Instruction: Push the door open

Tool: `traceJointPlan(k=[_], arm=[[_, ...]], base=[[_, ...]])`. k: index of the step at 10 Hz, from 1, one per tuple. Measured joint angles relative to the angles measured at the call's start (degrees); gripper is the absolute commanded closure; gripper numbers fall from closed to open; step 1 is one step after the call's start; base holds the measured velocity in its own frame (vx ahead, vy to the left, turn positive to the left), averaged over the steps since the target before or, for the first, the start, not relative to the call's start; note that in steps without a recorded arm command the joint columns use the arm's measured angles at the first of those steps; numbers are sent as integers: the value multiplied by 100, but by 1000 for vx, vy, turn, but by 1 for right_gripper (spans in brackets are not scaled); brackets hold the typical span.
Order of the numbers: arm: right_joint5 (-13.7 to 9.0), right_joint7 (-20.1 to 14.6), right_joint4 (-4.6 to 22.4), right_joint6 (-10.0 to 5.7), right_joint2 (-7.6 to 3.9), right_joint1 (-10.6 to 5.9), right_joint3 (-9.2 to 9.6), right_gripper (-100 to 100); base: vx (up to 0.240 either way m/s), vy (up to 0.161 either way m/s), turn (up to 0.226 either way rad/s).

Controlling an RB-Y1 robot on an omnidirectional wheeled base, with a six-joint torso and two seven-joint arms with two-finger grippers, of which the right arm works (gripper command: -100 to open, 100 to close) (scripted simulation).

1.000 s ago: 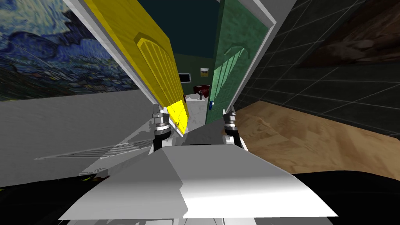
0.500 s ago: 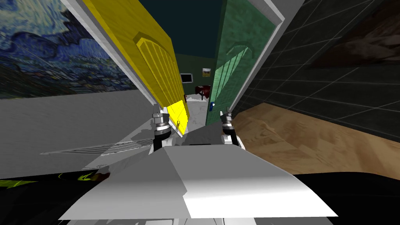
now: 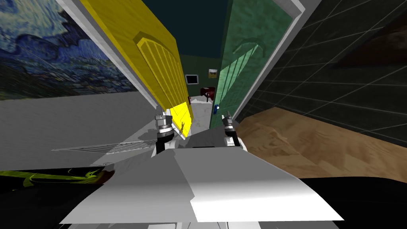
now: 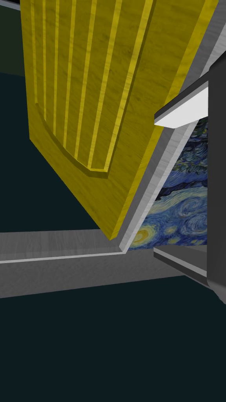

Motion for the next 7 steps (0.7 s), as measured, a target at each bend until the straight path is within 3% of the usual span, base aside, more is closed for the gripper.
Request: traceJointPlan(k=[3,5,7], arm=[[-15,-39,635,64,-128,-342,37,-100],[-18,-63,876,193,-209,-443,93,-100],[-33,-98,1147,221,-296,-567,109,-100]], base=[[82,-119,134],[75,-131,131],[42,-61,57]])
